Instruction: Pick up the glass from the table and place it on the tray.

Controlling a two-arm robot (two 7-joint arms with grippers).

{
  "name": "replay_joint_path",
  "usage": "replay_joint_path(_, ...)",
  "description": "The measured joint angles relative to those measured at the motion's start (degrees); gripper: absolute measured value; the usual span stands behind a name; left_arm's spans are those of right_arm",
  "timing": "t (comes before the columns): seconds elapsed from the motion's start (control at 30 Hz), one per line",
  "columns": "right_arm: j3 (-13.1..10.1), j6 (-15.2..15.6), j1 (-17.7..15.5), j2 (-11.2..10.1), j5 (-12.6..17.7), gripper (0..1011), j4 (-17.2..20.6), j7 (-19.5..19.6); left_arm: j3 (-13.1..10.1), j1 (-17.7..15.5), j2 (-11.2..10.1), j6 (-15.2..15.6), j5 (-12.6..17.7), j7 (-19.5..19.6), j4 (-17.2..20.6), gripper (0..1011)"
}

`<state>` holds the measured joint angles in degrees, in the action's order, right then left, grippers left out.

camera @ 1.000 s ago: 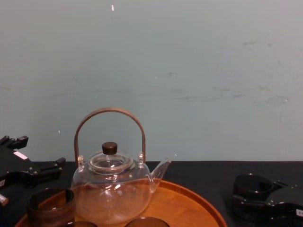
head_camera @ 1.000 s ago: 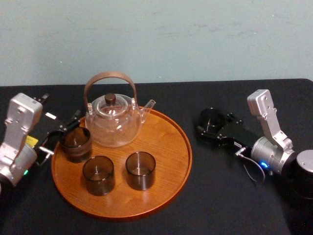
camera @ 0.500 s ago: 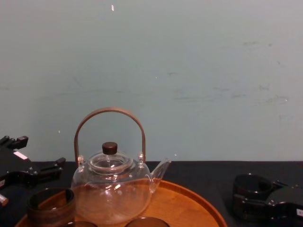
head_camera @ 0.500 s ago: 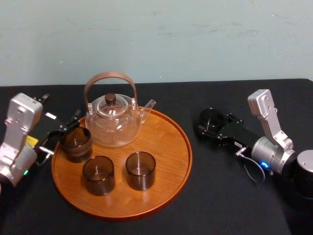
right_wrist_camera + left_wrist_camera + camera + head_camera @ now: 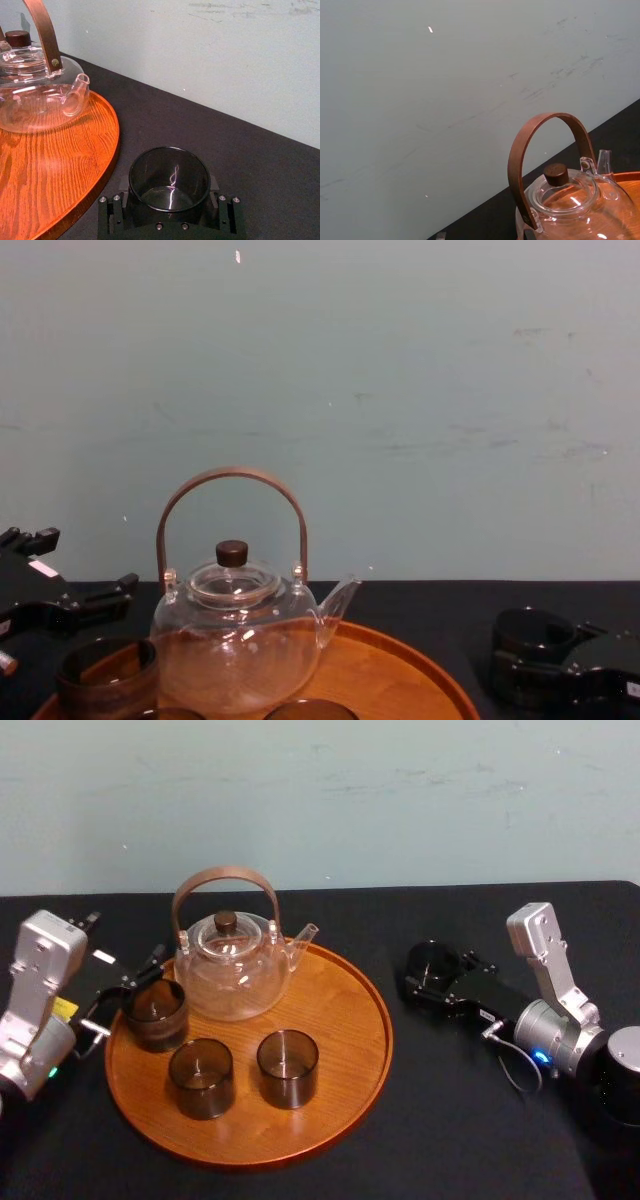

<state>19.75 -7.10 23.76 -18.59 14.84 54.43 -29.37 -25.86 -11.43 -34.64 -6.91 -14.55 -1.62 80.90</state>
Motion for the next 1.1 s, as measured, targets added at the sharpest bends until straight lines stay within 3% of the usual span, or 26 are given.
replay_joint_path(0.63, -0.6, -1.0, -0.7, -0.3, 1.2, 905, 1.2, -1.2, 0.0, 0.0, 0.0, 0.0, 0.0, 0.0, 0.0, 1001)
replay_joint_path(1.1, -0.5, -1.3, -3.5, -1.7, 1.9, 904, 8.5, -1.4, 0.0, 0.0, 0.0, 0.0, 0.0, 0.0, 0.0, 1001)
